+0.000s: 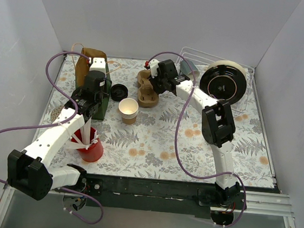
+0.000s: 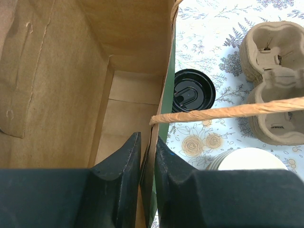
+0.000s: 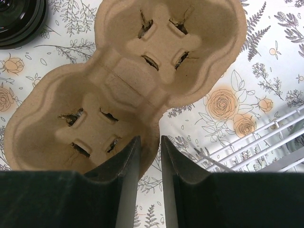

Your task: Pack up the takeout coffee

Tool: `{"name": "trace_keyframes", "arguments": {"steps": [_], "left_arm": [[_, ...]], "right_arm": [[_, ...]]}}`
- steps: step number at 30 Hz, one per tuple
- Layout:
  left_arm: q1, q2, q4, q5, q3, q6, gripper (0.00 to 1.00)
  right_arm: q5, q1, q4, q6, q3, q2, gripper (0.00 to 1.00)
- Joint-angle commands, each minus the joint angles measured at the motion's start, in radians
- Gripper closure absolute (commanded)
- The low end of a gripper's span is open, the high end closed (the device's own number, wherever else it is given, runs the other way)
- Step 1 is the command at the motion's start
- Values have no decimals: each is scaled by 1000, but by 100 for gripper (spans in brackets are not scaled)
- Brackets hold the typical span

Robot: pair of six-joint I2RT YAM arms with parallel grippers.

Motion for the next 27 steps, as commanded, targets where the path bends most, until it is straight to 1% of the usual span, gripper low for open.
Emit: {"name": "trace_keyframes", "arguments": {"steps": [1,5,7,8,9,10,27], "left_arm": [[1,13,-35,0,-19,-5,85],[1,15,-35,0,-19,-5,85],[1,16,-35,2,-17,-5,85],[1,16,-35,3,-17,-5,85],[1,16,-35,3,-16,-5,85],[1,16,-35,3,-17,-4,85],[3,18,-35,4,-19,-9,85]], "right_arm": [[-18,-7,13,4,52,17,71],[-21,-8,11,-1,52,14,80],[-23,-8,16,-1,52,10,87],[-21,-8,17,-1,52,4,94],[-23,-8,20,2,51,1,97],[-24,-8,22,7,49,-5,99],[-73,-8,126,89,5,-112,99]]}}
